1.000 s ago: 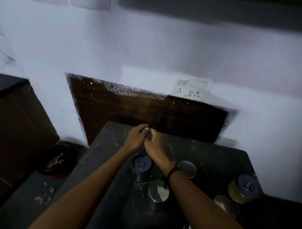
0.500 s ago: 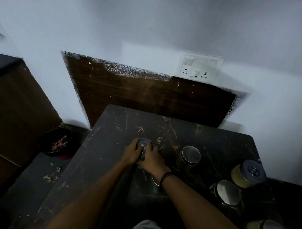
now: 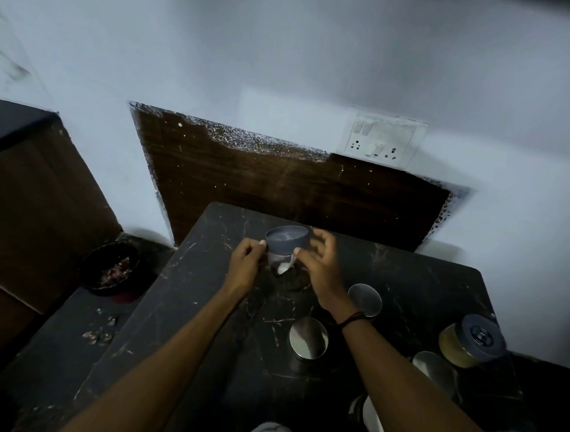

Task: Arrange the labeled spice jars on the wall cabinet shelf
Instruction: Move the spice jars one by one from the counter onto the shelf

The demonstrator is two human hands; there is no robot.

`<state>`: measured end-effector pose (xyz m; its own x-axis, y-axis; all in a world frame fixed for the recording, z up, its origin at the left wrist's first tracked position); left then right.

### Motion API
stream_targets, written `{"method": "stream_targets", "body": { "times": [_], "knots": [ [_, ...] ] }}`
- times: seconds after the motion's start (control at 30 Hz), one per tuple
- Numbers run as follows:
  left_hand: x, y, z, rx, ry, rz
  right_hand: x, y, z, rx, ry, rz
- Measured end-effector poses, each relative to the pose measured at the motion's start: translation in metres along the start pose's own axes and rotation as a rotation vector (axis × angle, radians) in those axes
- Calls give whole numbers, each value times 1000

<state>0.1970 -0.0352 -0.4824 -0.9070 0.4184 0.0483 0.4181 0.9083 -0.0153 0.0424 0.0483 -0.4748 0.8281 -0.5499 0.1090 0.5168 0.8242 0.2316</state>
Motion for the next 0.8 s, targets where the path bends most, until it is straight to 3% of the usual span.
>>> {"method": "stream_targets", "body": {
  "times": [0.17, 0.27, 0.47, 0.67, 0.8],
  "knots": [
    [15, 9, -3, -65, 277, 90, -3, 3, -2, 126, -301, 106],
    [24, 19, -6, -127, 319, 163, 1, 11, -14, 227, -429, 133],
    [29, 38, 2, -139, 326, 57, 1, 32, -34, 436, -370, 110],
    [30, 41, -21, -120, 351, 25, 2, 34, -17, 419, -312, 77],
    [35, 18, -78, -19, 381, 25, 8, 22, 56, 216, -222, 74]
  ]
}}
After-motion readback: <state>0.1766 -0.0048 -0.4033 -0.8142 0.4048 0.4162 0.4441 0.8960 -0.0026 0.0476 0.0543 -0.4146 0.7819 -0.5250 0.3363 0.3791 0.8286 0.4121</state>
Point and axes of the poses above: each hand's wrist, its own y-axis away from the middle knuckle, its own x-axis out of the palm, z = x × y, the point moved 5 cm from there along -y, towards the middle knuckle, and after that the axes turned 12 degrees about x, right-handed, at the moved point
